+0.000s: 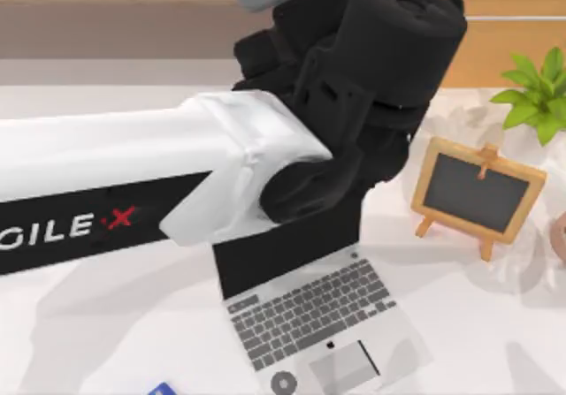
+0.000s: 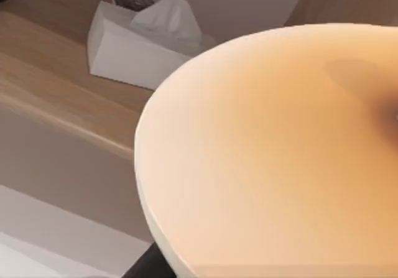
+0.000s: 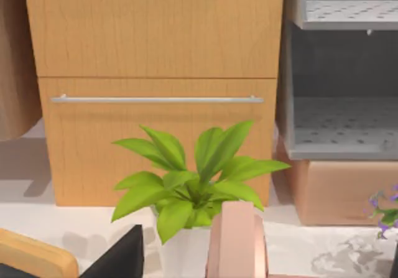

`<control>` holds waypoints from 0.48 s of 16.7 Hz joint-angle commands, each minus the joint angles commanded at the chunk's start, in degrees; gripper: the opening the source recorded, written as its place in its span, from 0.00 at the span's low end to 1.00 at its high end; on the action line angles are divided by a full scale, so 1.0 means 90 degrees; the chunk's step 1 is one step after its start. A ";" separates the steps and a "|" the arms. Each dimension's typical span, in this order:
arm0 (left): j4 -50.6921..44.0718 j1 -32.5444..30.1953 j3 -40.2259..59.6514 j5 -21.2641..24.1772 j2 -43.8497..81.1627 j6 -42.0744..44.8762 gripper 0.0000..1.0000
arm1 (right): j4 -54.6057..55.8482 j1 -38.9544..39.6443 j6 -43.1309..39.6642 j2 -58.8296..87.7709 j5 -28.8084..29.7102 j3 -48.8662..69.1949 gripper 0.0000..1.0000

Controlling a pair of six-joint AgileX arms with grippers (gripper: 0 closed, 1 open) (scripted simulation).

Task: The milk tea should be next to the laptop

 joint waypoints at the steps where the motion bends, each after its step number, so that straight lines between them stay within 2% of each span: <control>1: -0.0325 -0.0359 0.0255 -0.0276 0.0167 -0.0232 0.00 | 0.0000 0.0000 0.0000 0.0000 0.0000 0.0000 1.00; 5: -0.1597 -0.1641 0.1076 -0.1228 0.0999 -0.1074 0.00 | 0.0000 0.0000 0.0000 0.0000 0.0000 0.0000 1.00; 8: -0.2437 -0.2353 0.1443 -0.1745 0.1718 -0.1576 0.00 | 0.0000 0.0000 0.0000 0.0000 0.0000 0.0000 1.00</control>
